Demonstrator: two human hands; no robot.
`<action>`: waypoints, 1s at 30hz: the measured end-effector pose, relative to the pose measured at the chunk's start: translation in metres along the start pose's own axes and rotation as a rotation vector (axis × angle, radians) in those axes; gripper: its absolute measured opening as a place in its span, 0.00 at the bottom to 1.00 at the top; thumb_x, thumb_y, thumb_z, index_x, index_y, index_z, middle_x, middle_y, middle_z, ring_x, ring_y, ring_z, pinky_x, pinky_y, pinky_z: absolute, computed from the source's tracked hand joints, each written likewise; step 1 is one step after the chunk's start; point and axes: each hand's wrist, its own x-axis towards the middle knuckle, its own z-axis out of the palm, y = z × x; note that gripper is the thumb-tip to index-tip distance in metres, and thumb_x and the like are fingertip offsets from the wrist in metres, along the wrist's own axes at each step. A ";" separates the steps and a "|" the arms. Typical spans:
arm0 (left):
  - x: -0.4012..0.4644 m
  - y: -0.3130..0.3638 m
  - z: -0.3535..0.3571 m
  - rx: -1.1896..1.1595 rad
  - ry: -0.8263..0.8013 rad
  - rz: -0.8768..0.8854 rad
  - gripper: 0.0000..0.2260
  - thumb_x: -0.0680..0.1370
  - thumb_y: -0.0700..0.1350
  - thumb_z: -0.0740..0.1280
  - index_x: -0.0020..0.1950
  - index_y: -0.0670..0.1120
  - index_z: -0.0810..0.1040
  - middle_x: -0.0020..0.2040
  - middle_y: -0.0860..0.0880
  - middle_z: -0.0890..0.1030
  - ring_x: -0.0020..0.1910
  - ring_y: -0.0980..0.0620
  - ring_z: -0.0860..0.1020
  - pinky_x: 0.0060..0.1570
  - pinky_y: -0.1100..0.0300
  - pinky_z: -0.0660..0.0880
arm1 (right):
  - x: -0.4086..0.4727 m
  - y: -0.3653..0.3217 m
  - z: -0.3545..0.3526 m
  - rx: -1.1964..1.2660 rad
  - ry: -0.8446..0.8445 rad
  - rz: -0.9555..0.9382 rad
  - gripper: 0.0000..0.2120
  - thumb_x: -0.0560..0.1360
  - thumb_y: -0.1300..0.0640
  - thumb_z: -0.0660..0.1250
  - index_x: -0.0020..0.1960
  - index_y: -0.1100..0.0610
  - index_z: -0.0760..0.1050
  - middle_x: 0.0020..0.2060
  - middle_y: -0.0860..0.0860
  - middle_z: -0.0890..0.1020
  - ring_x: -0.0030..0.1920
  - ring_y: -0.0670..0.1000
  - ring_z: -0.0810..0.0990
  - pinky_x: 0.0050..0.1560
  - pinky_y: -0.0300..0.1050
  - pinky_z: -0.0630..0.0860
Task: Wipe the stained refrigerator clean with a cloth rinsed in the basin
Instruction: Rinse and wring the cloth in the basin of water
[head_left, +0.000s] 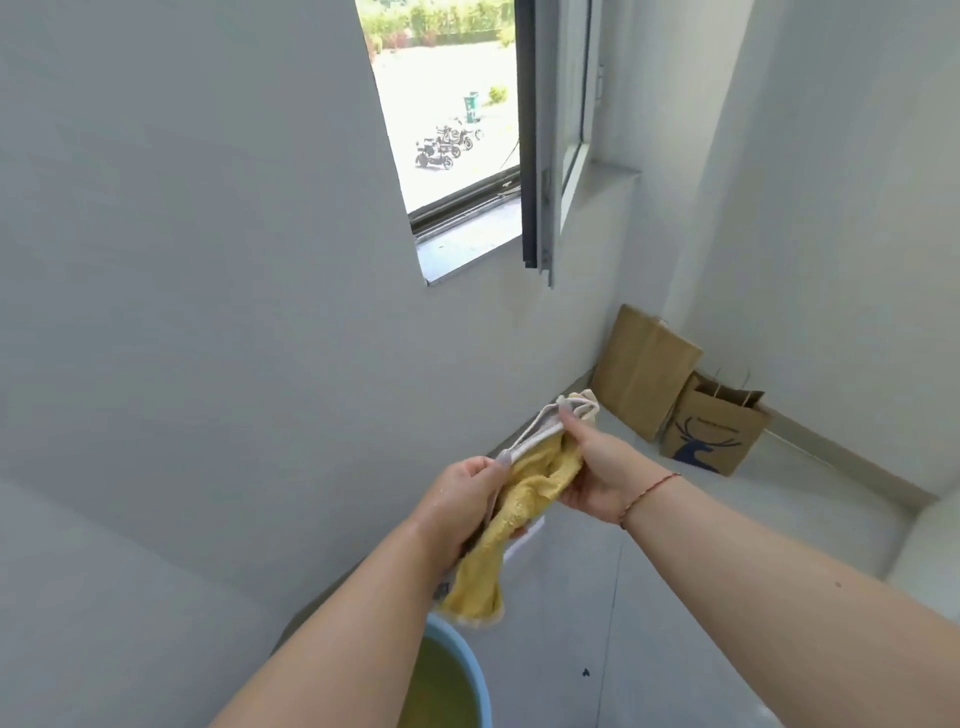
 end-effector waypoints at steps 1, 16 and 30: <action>-0.003 0.000 0.006 -0.035 -0.003 -0.013 0.14 0.81 0.49 0.62 0.45 0.38 0.75 0.33 0.39 0.78 0.30 0.45 0.78 0.37 0.51 0.80 | -0.012 0.005 -0.003 -0.041 -0.009 0.022 0.13 0.76 0.48 0.68 0.45 0.59 0.80 0.41 0.56 0.84 0.43 0.54 0.82 0.47 0.50 0.80; -0.033 -0.015 0.143 0.128 -0.152 -0.004 0.14 0.81 0.49 0.62 0.53 0.41 0.81 0.51 0.40 0.83 0.50 0.44 0.82 0.49 0.50 0.80 | -0.166 0.031 -0.133 0.093 0.356 -0.368 0.12 0.83 0.58 0.57 0.63 0.57 0.74 0.54 0.58 0.81 0.52 0.58 0.81 0.46 0.53 0.80; -0.062 -0.046 0.335 0.212 -0.370 -0.007 0.10 0.77 0.43 0.70 0.58 0.46 0.78 0.54 0.41 0.80 0.52 0.43 0.80 0.53 0.47 0.79 | -0.292 0.069 -0.306 -0.113 0.649 -0.509 0.23 0.70 0.63 0.75 0.63 0.56 0.72 0.53 0.56 0.79 0.48 0.52 0.80 0.46 0.42 0.79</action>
